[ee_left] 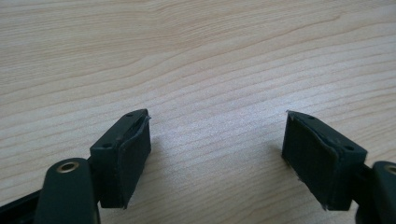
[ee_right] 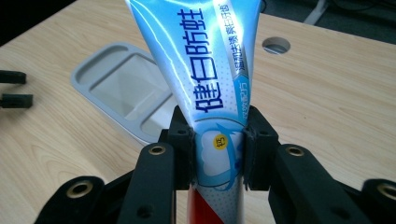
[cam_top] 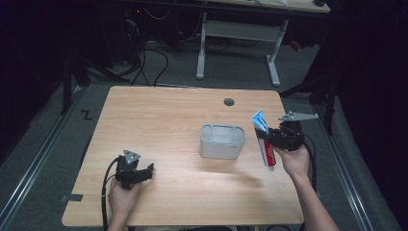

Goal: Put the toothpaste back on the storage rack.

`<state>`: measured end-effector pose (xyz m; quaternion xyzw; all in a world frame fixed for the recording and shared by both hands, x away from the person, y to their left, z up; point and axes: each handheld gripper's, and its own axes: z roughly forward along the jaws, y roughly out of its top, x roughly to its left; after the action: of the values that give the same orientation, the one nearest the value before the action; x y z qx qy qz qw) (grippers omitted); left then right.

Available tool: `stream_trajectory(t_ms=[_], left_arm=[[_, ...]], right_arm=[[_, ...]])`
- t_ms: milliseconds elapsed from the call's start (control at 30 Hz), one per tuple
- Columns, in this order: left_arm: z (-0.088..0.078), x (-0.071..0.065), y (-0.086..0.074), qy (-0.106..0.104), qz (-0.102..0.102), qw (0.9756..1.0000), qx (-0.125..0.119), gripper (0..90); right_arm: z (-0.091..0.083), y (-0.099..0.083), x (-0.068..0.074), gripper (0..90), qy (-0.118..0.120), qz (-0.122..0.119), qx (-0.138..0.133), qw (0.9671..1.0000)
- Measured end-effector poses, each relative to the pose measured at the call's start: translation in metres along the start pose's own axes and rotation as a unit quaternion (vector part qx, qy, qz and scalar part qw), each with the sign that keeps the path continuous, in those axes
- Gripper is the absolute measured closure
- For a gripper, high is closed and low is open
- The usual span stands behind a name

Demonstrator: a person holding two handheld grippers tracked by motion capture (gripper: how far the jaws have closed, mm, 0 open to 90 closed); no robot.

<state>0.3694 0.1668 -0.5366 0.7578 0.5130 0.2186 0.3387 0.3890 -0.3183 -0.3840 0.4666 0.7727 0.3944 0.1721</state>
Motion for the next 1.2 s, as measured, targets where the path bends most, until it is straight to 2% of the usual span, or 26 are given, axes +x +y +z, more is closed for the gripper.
stream_trajectory(t_ms=[267, 533, 733, 867, 1200], left_arm=[[-0.001, 0.000, 0.000, 0.000, 0.000, 1.0000, 0.001, 24.0], [-0.001, -0.001, -0.001, 0.001, 0.000, 1.0000, 0.000, 24.0], [-0.001, -0.001, -0.001, 0.001, 0.000, 1.0000, 0.000, 24.0], [-0.002, -0.001, -0.002, 0.001, -0.001, 1.0000, 0.000, 23.9], [-0.002, -0.001, -0.002, 0.003, -0.001, 1.0000, 0.001, 23.5]], right_arm=[[-0.005, 0.010, 0.009, 69.9, 0.020, -0.007, -0.014, 0.9997], [-0.006, 0.022, 0.018, 69.8, 0.034, -0.023, -0.029, 0.9987], [-0.005, 0.027, 0.023, 69.8, 0.047, -0.024, -0.035, 0.9980], [-0.007, 0.030, 0.027, 69.9, 0.056, -0.026, -0.053, 0.9967], [-0.003, 0.049, 0.040, 70.0, 0.072, -0.039, -0.062, 0.9947]])
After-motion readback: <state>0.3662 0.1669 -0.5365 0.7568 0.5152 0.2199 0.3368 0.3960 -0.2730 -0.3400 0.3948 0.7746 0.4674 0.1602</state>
